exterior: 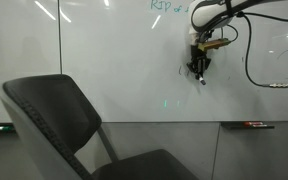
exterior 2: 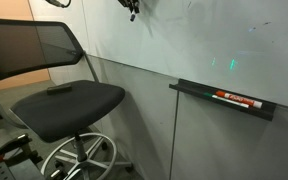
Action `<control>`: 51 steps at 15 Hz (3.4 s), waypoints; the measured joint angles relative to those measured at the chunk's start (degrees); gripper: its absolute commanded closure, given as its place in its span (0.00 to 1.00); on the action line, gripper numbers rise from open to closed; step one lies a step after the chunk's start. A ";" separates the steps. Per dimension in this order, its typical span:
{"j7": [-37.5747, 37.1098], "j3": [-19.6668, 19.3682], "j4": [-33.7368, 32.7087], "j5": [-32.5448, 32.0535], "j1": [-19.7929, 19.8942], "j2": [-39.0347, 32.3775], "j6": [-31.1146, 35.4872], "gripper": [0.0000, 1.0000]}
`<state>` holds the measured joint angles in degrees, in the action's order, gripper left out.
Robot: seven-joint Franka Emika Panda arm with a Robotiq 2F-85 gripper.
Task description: Use the marker on the chair to draw a smiley face on the whiteboard
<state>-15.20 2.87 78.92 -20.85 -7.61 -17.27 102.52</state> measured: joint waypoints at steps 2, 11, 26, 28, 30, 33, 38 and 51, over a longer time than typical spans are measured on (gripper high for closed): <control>0.46 -0.08 -0.76 -0.01 0.00 0.08 -0.07 0.94; 0.79 1.11 9.02 9.05 0.02 12.12 -12.12 0.94; 2.52 5.65 33.63 24.55 -0.11 29.34 -19.27 0.94; 3.25 6.45 35.03 24.39 -0.25 28.19 -14.76 0.94; 4.07 7.04 35.60 23.84 -0.39 26.58 -10.38 0.94; 4.99 7.56 35.57 22.19 -0.48 23.85 -4.92 0.94; 5.93 7.69 35.20 20.68 -0.93 19.55 1.43 0.94; 6.89 8.10 24.46 15.52 -4.64 7.21 6.05 0.94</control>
<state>-8.31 10.97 103.38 -5.33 -12.25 -10.06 108.58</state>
